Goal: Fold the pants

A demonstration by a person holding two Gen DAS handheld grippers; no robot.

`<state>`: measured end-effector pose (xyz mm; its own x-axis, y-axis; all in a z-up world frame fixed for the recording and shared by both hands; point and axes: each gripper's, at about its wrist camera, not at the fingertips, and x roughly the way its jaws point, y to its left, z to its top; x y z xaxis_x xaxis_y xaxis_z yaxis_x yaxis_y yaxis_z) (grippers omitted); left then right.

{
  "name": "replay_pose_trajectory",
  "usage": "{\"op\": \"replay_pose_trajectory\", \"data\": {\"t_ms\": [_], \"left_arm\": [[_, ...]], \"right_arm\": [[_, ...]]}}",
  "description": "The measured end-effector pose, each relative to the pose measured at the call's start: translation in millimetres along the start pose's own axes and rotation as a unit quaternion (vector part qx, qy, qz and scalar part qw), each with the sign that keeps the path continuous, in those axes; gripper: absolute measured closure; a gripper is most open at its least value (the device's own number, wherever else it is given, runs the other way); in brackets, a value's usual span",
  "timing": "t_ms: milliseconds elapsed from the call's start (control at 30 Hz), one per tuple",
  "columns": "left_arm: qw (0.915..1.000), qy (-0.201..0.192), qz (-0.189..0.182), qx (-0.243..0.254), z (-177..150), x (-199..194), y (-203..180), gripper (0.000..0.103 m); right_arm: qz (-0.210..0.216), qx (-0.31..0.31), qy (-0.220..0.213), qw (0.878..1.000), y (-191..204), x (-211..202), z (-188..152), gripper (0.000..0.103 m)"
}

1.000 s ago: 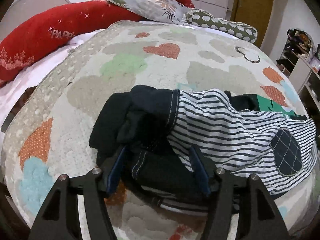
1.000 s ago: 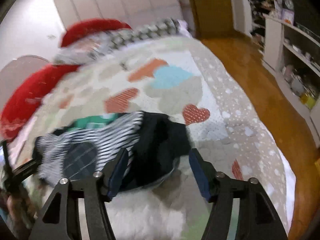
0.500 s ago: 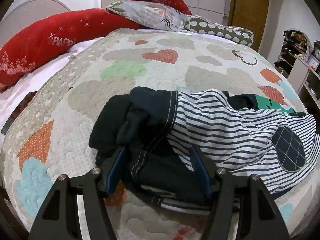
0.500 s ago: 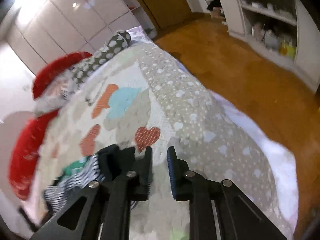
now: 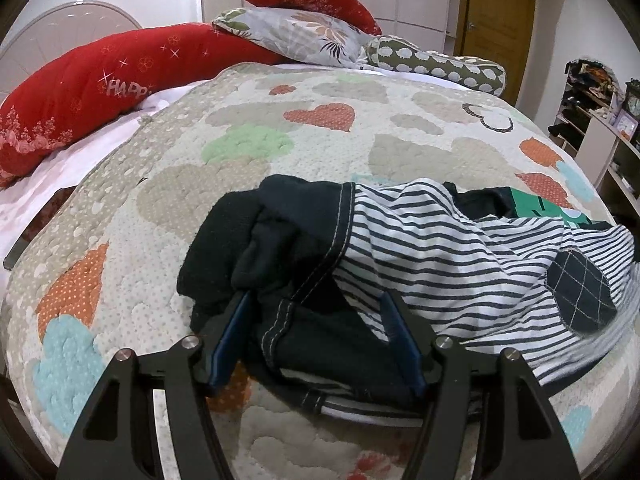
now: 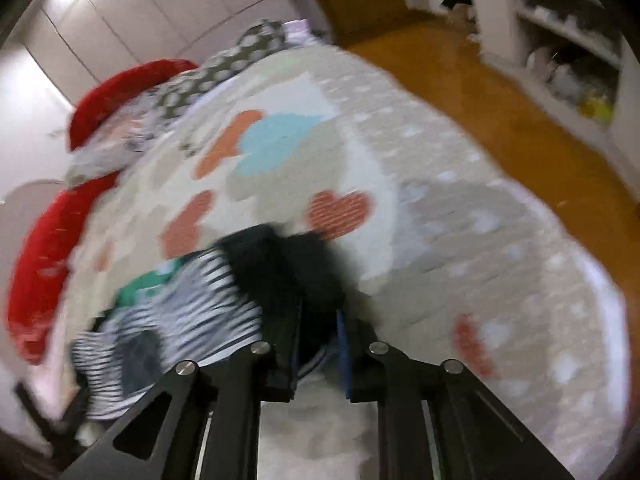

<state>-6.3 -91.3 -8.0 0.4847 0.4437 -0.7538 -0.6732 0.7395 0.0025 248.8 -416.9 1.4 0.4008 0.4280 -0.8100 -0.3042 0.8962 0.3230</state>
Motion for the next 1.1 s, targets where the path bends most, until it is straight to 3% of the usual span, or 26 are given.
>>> {"op": "replay_pose_trajectory", "data": {"t_ms": [133,267,333,433,533,667,833,933,967,1000,1100], "left_arm": [[0.9998,0.016,-0.012,-0.004,6.5,-18.8,2.3,0.038],[0.9987,0.001,-0.04,-0.032,12.2,-48.9,12.1,0.038],[0.9968,-0.001,-0.055,-0.059,14.3,-58.1,18.0,0.038],[0.9917,-0.004,-0.08,-0.1,10.2,-67.5,23.1,0.038],[0.9871,-0.005,-0.105,-0.121,-1.9,-76.5,22.1,0.038],[0.9852,0.01,-0.12,-0.122,-12.4,-78.9,20.7,0.038],[0.9823,0.003,-0.133,-0.132,-12.8,-82.8,28.8,0.038],[0.9802,0.003,-0.144,-0.136,-12.2,-80.6,31.7,0.038],[0.9796,0.004,-0.146,-0.138,-12.4,-79.6,32.8,0.038],[0.979,0.006,-0.147,-0.14,-13.1,-78.4,34.3,0.038],[0.9772,0.011,-0.152,-0.148,-14.1,-73.3,39.0,0.038]], "right_arm": [[-0.002,-0.011,-0.009,1.0,-2.6,-17.6,0.6,0.062],[-0.012,0.002,-0.096,0.995,1.6,-69.8,4.2,0.055],[0.009,-0.027,-0.124,0.992,21.9,-85.8,7.5,0.055],[0.079,-0.125,-0.072,0.986,74.6,-69.8,8.2,0.055],[0.127,-0.217,0.004,0.968,127.9,-30.0,-1.4,0.055],[0.102,-0.314,0.033,0.943,184.3,13.8,-11.9,0.055],[0.131,-0.356,0.066,0.923,237.0,38.0,-22.2,0.055],[0.12,-0.392,0.073,0.909,264.8,53.6,-30.9,0.055],[0.115,-0.403,0.08,0.905,269.6,59.1,-32.1,0.067],[0.105,-0.413,0.095,0.9,274.5,65.7,-34.5,0.098],[0.095,-0.401,0.091,0.907,282.4,69.8,-27.8,0.099]]}}
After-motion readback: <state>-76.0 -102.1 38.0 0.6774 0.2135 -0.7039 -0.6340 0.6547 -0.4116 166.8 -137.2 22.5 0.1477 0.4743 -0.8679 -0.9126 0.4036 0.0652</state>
